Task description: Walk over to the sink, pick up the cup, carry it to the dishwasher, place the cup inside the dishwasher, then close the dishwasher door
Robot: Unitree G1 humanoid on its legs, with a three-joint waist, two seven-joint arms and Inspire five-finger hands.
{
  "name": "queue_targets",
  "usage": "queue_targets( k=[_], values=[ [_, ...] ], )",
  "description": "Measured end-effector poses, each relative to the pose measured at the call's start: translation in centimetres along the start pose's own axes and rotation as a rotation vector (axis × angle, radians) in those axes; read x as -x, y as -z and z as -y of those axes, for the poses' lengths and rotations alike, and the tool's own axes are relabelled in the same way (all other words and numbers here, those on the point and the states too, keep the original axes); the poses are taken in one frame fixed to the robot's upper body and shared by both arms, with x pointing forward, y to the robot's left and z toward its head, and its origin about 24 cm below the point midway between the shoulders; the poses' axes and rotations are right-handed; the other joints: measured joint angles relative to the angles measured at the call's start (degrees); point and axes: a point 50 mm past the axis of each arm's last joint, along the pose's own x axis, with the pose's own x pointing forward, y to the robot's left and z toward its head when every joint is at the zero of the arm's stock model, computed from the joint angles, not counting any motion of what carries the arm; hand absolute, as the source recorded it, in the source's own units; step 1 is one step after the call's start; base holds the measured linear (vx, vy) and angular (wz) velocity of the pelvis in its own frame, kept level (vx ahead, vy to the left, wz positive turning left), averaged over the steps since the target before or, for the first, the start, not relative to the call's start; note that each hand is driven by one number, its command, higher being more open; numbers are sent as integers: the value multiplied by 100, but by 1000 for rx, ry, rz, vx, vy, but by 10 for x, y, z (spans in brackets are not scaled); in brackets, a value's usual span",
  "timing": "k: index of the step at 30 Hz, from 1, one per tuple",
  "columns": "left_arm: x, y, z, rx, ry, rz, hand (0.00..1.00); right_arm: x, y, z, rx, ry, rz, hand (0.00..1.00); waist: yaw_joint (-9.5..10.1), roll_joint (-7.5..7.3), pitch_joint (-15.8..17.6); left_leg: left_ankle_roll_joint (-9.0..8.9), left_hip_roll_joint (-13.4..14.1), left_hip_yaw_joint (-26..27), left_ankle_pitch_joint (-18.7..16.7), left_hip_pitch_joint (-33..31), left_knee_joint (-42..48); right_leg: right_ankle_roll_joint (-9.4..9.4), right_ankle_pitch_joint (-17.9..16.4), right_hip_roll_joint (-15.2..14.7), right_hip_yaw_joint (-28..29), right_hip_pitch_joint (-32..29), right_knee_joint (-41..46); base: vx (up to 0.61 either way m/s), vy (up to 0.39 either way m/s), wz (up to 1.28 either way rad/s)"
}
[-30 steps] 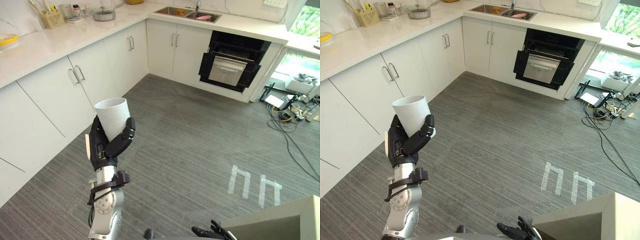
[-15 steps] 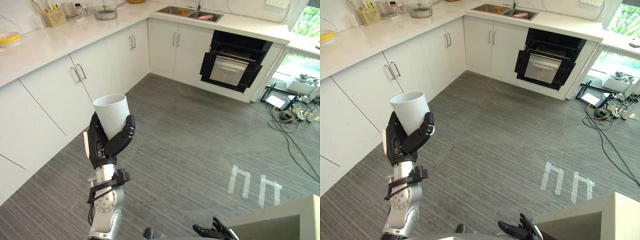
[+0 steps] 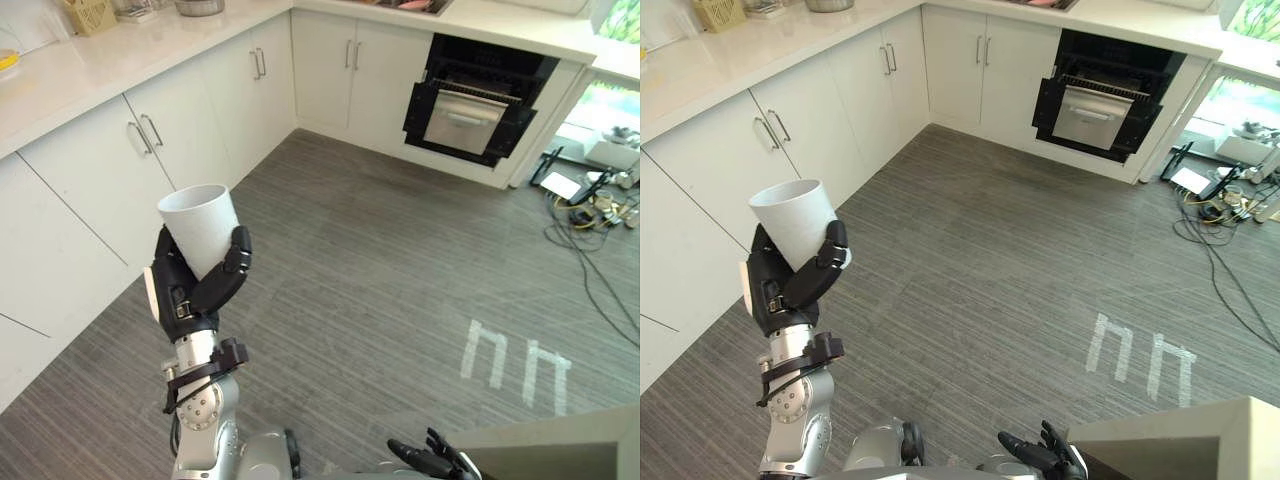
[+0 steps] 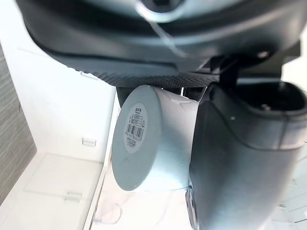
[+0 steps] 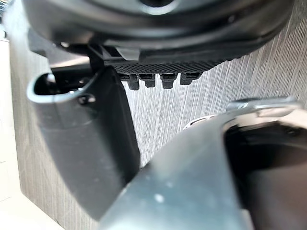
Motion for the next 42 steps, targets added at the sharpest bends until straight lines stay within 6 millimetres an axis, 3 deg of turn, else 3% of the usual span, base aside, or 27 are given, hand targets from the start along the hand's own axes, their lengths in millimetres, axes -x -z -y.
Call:
queue_targets(
  k=[2, 3, 4, 5, 8, 10, 11, 13, 15, 17, 19, 21, 23, 24, 25, 26, 27, 28, 29, 30, 31, 33, 35, 36, 39, 40, 42],
  values=[
    [0, -5, 4, 16, -1, 26, 0, 1, 0, 4, 7, 4, -12, 100, 94, 84, 43, -220, -35, -474, 761, -216, -441, 196, -271, -44, 57, 150, 117, 345, 272, -16],
    [0, -7, 4, 8, -3, 50, 0, 1, 2, 4, 2, 7, -21, 100, 129, 69, 31, -64, -131, -561, 1247, -215, -274, 329, -492, -168, 109, 245, 234, 432, 361, -25],
    [-1, -9, 4, 10, -3, 62, 0, 0, 2, 2, -4, 9, -25, 100, 148, 55, 29, 121, -211, -552, 1231, -244, -74, 397, -600, -262, 155, 256, 314, 389, 310, -25],
    [-4, -11, 4, 12, -2, 79, 0, -2, 1, -2, -15, 3, -28, 100, 161, -95, 31, 231, -343, -409, 763, -366, 373, 526, -692, -477, 264, 261, 474, 477, 285, -18],
    [-7, -11, 5, 19, 35, 81, 0, 3, 14, -3, -80, 26, -53, 100, 139, -190, -73, 447, -613, -243, 19, -275, 1041, 689, -602, -821, 605, 213, 1299, 504, 284, -3],
    [-11, -12, 9, 29, 84, 93, 0, 5, 20, -4, -137, 45, -54, 100, 157, -251, -148, 536, -740, -106, -301, 64, 972, 1146, -246, -1056, 638, -131, 2324, 494, 251, -21],
    [-14, -13, 9, 32, 101, 88, 0, 5, 19, -6, -164, 49, -39, 100, 161, -264, -154, 537, -816, -58, -433, 452, 684, 1296, 269, -1103, 772, -503, 3229, 369, 173, -29],
    [-13, -11, 12, 25, 129, 73, 0, 5, 16, -6, -171, 51, -14, 100, 60, -243, -201, 572, -860, -63, -410, 1176, -7, 1384, 192, -682, 1009, -969, 4127, 497, 178, -17],
    [-12, -10, 20, 31, 184, 70, 0, 7, 16, -5, -193, 68, 11, 100, -27, -185, -351, 547, -858, -108, -269, 1765, -680, 1220, -194, -289, 770, -1496, 4177, 461, 83, -2],
    [-19, -12, 35, 54, 263, 84, 0, 6, 12, -4, -212, 97, 47, 100, -137, -141, -319, 498, -832, -142, -309, 2507, -1259, 641, -542, -212, 31, -2329, 3855, 541, -1, 0],
    [-24, -13, 45, 71, 312, 94, 0, 5, 3, -5, -230, 128, 97, 100, -383, -27, -252, 399, -689, -255, -436, 2912, -1493, 358, -461, -233, -327, -2998, 3174, 496, -25, 30],
    [-24, -12, 56, 91, 378, 86, 0, 4, -8, -6, -201, 163, 160, 100, -548, 54, -200, 160, -421, -247, -601, 3396, -1574, 295, 280, -199, -433, -3414, 1799, 651, -84, 35],
    [-16, -10, 60, 109, 411, 71, 0, 7, -6, -5, -162, 226, 167, 100, -494, 19, -220, -217, -259, -97, -929, 3923, -1281, 170, 999, -125, -367, -3431, 804, 781, -162, 2],
    [-14, -10, 59, 110, 412, 71, 0, 8, -4, -5, -155, 235, 162, 100, -494, -28, -251, -318, -253, -63, -1035, 4061, -1132, 66, 1155, -122, -295, -3417, 696, 627, -152, -8],
    [-11, -9, 58, 113, 407, 62, 0, 8, -4, -3, -152, 244, 155, 100, -510, 30, -289, -363, -126, -51, -1140, 4204, -911, -260, 1850, -61, -244, -3386, 996, 692, -189, 1],
    [-8, -8, 61, 128, 409, 55, 0, 9, -4, 2, -150, 260, 148, 100, -535, 242, -303, -359, 68, -65, -1130, 4225, -538, -393, 1970, 17, -370, -3436, 1501, 834, -257, -1],
    [-7, -8, 65, 149, 409, 61, 0, 10, -8, 10, -141, 276, 160, 100, -544, 460, -296, -345, 303, -77, -925, 4175, -134, -474, 1480, 170, -455, -3489, 1990, 821, -267, -3],
    [-8, -9, 65, 149, 410, 64, 0, 10, -10, 10, -138, 274, 166, 100, -547, 472, -291, -331, 353, -93, -714, 4149, 84, -548, 1257, 204, -455, -3488, 2205, 911, -308, -24],
    [-9, -9, 65, 150, 407, 66, 0, 10, -11, 9, -133, 268, 164, 100, -558, 488, -305, -295, 462, -106, -173, 4042, 621, -618, 870, 330, -421, -3390, 2471, 892, -282, -37],
    [-9, -9, 67, 158, 401, 63, 0, 10, -10, 12, -110, 262, 149, 100, -532, 555, -309, -505, 657, -227, 704, 3708, 1498, -582, 571, 537, -363, -3125, 2416, 858, -258, -34],
    [-9, -8, 68, 160, 402, 60, 0, 11, -9, 13, -96, 257, 138, 100, -534, 585, -323, -628, 763, -374, 1127, 3386, 2090, -600, 500, 635, -350, -2977, 2294, 637, -169, -26],
    [-7, -6, 72, 179, 393, 35, 0, 12, -7, 14, -81, 254, 122, 100, -506, 624, -304, -492, 1161, -433, 1111, 2246, 4063, -632, 451, 924, -309, -2305, 1661, 532, -146, -12],
    [-3, -3, 70, 179, 380, 5, 0, 16, 2, 14, -41, 237, 91, 100, -291, 481, -281, 6, 1188, -200, 366, 1141, 4738, -626, 458, 1050, -67, -1307, 765, 531, -147, -27],
    [-3, -4, 69, 175, 381, 6, 0, 17, 3, 17, -33, 239, 87, 100, -211, 468, -314, 30, 1147, -95, 194, 914, 4522, -621, 468, 1050, 16, -1135, 586, 500, -107, -51],
    [-9, -12, 60, 155, 362, 50, 0, 9, -9, 18, 4, 208, 88, 100, -32, 421, -293, 16, 745, 302, -332, 429, 1880, -627, 493, 990, 508, -424, 52, 596, -39, -67],
    [-10, -14, 59, 158, 354, 57, 0, 3, -22, 18, 18, 189, 116, 100, -5, 393, -295, -47, 325, 92, -91, 464, 26, -541, 439, 892, 744, -234, -68, 667, 104, -84],
    [-9, -13, 59, 169, 345, 51, 0, -4, -39, 17, 33, 173, 150, 100, 73, 407, -303, -192, -85, -643, 453, 228, -964, -383, 338, 840, 1179, -37, -120, 540, 141, -100]
  ],
)
